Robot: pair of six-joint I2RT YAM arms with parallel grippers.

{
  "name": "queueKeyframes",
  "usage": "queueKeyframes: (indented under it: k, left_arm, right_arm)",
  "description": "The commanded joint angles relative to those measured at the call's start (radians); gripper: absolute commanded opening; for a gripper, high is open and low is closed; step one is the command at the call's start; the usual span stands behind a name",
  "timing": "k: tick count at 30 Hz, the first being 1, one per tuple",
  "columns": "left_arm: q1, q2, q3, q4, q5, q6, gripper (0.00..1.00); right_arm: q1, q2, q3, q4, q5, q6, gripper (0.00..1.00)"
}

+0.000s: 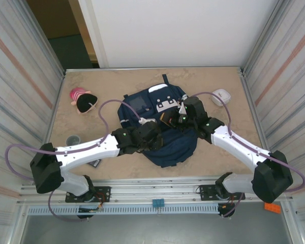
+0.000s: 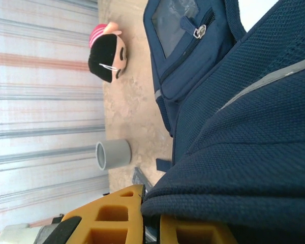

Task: Pack the student bag

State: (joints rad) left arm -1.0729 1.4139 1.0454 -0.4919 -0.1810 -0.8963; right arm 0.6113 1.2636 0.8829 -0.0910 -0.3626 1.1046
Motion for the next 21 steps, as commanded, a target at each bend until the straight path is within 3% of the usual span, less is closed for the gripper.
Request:
queueKeyframes:
  k: [1, 4, 12, 17, 21]
  left_arm:
    - [0.014, 0.002, 0.015, -0.003, -0.037, -0.038, 0.17]
    - [0.025, -0.02, -0.017, -0.021, -0.041, -0.062, 0.0]
    - [0.044, -0.174, -0.16, -0.108, -0.085, -0.045, 0.0]
    - [0.074, -0.251, -0.234, 0.027, -0.08, 0.026, 0.0]
    - [0.074, -0.244, -0.229, 0.177, -0.037, 0.108, 0.0]
  right_arm:
    - [0.012, -0.03, 0.057, 0.01, -0.015, -0.049, 0.0]
    - [-0.008, -0.043, 0.059, -0.022, -0.014, -0.066, 0.0]
    - [-0.2, -0.078, 0.06, -0.115, -0.104, -0.134, 0.0]
    - [-0.239, -0.064, 0.059, -0.11, -0.161, -0.12, 0.0]
    - [-0.193, -0.088, 0.001, -0.046, -0.14, -0.028, 0.37]
